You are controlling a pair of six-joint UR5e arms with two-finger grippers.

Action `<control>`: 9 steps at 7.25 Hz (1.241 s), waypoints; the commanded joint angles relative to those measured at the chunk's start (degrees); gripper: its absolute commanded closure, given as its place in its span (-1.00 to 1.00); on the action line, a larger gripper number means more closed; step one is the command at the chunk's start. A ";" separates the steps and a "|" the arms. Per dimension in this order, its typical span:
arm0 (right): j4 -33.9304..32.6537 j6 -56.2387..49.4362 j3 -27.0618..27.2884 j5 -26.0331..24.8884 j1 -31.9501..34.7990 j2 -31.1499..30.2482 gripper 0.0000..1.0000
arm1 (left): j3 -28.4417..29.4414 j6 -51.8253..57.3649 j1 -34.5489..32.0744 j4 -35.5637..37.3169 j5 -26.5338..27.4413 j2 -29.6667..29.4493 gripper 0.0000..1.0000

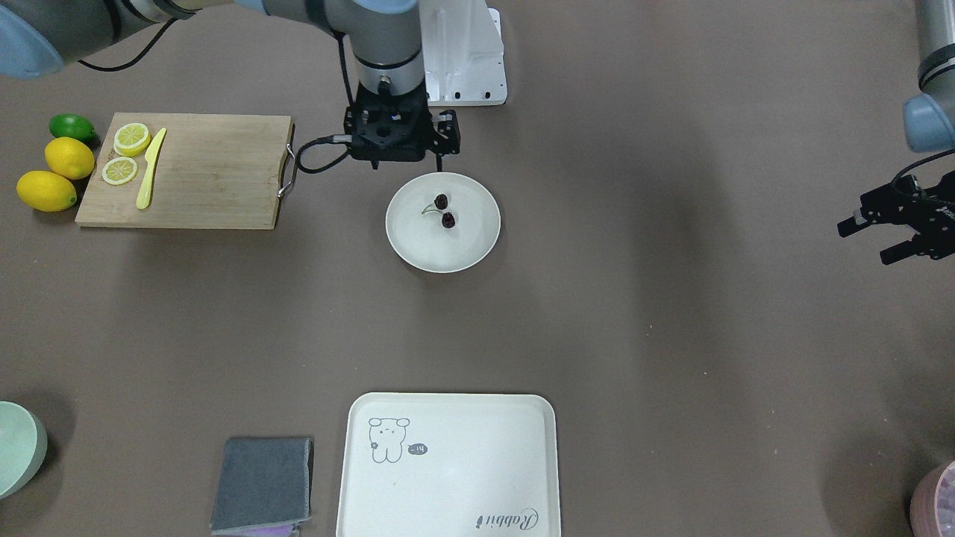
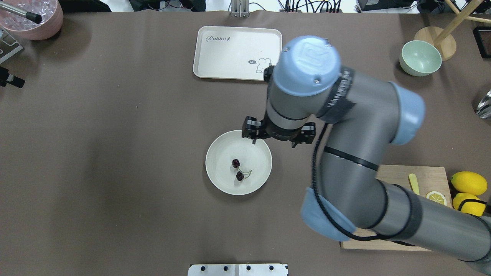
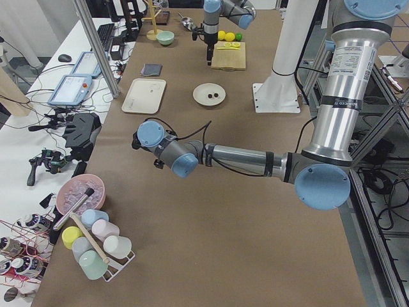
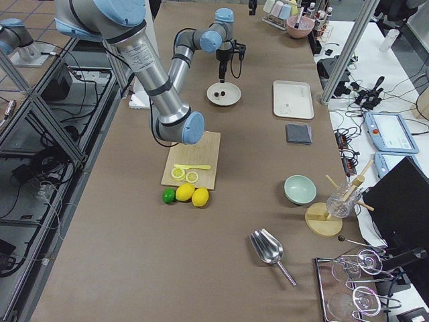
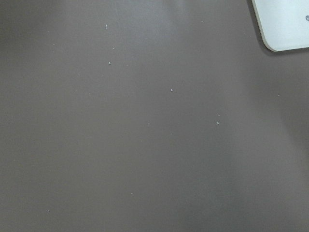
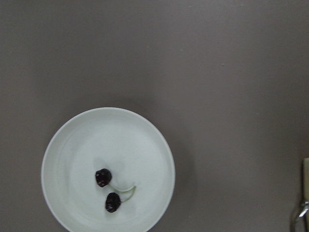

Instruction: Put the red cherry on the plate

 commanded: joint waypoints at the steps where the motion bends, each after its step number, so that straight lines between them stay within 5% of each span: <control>1: -0.99 -10.06 7.55 2.99 6.77 -11.95 -0.99 | 0.16 0.17 0.07 1.77 -0.02 -0.55 -0.97; 4: -0.99 -38.40 5.12 12.40 25.29 -24.54 -0.99 | 1.82 0.18 -0.10 1.87 -0.02 -0.29 -0.97; 7: -0.99 -66.56 -9.89 18.73 41.14 -24.75 -0.99 | 1.48 0.18 -1.33 7.04 0.24 -0.11 -0.97; 9: -0.90 -67.77 -9.94 18.48 43.45 -27.37 -0.99 | 1.65 0.18 -1.33 8.10 5.93 0.06 -0.97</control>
